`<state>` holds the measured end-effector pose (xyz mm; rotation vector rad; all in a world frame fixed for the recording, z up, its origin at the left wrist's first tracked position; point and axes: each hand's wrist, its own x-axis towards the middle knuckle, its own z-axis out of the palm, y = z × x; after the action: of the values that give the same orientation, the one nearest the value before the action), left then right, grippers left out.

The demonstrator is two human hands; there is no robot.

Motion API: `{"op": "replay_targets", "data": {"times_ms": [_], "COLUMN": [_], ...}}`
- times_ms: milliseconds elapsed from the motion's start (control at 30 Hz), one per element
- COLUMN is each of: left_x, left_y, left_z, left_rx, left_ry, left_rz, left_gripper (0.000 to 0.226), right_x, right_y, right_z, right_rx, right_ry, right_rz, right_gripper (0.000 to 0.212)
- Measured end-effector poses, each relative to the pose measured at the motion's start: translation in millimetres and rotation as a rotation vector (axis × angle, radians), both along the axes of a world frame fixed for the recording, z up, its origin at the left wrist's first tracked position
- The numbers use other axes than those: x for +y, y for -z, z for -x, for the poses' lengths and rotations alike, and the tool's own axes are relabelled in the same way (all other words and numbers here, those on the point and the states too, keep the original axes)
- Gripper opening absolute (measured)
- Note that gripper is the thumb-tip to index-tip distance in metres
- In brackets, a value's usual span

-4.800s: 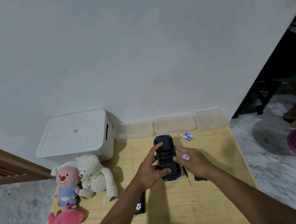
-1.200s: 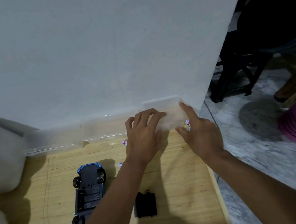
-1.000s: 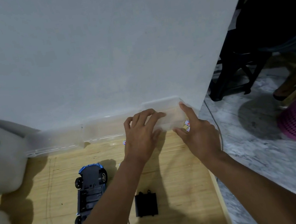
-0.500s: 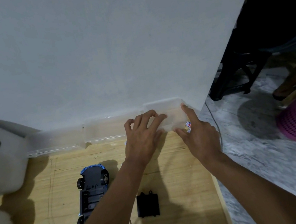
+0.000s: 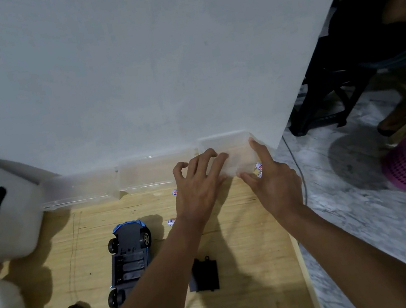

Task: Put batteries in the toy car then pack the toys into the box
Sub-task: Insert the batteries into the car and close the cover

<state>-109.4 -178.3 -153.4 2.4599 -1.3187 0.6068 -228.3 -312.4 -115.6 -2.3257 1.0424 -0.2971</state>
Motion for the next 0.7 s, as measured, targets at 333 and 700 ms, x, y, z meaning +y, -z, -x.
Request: {"op": "replay_targets", "data": {"times_ms": [333,700], "left_x": [2.9,1.6], "left_y": [4.3,3.7], "left_z": [-7.5,-8.6], "left_rx": [-0.172,-0.183], "left_ry": [0.046,0.052], "left_rz": [-0.048,-0.047], "left_gripper": [0.038,0.037], "right_x": [-2.6,-3.5], "right_y": [-1.2,-6.8], "right_z": [0.2,0.2], "right_rx": [0.005,0.017], "right_ry": [-0.025,-0.046], "right_rz": [0.021,0.006], "right_gripper": [0.076,0.076]}}
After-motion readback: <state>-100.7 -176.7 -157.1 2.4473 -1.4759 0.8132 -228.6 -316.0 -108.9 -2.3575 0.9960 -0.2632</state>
